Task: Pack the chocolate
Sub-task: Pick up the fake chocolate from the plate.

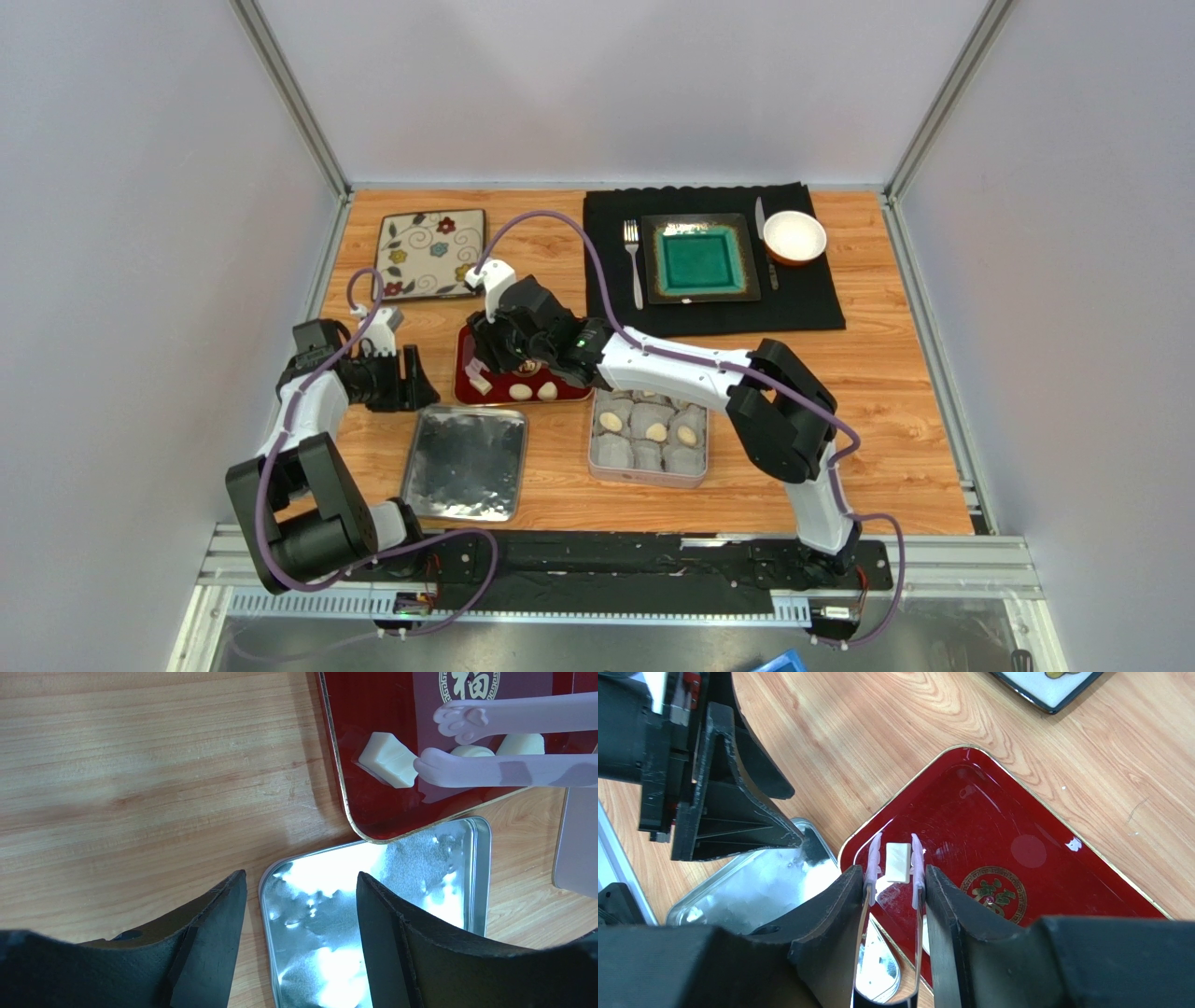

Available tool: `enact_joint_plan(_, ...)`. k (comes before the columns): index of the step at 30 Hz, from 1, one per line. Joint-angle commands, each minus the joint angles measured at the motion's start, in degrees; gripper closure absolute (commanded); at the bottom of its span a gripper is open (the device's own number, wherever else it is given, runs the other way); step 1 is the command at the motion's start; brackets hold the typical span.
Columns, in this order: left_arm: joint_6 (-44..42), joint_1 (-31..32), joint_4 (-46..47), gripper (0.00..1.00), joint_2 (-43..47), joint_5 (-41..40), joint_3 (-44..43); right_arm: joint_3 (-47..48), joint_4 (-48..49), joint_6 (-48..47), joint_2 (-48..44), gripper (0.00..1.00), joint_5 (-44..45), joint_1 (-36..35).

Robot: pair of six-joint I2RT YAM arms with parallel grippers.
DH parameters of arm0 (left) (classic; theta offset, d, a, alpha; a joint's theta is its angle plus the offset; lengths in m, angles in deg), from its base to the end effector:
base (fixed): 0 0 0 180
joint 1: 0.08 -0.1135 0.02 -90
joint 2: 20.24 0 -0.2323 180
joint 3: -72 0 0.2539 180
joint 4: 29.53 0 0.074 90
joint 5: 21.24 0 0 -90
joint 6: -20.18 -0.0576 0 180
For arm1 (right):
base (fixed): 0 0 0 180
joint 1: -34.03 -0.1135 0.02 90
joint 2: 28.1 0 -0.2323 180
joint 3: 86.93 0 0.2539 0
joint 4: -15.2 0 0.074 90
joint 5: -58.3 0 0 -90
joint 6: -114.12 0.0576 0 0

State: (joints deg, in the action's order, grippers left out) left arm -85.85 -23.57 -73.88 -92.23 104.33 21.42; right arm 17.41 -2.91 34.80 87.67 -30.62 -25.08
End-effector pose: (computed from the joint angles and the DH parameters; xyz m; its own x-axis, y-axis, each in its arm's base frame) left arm 0.2281 0.0626 0.1315 -0.8328 -0.1170 -0.5411 0.1298 0.9088 -0.3964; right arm 0.2496 0.4151 0.2075 -0.4062 -0.3180 -0.8567 -0.7880 0.5966 0.1521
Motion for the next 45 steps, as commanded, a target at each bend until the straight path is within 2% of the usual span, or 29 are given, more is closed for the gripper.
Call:
enact_joint_plan(1, -1.5, -0.9, -0.1, 0.33, 1.4, 1.9, -2.0, 2.7, 3.6, -1.1, 0.7, 0.60, 0.9, -0.4)
enact_joint_plan(45, -1.7, -1.6, -0.3, 0.34, 1.1, 3.4, -2.4, 3.1, 3.0, -1.4, 4.2, 0.56, 0.3, -0.3)
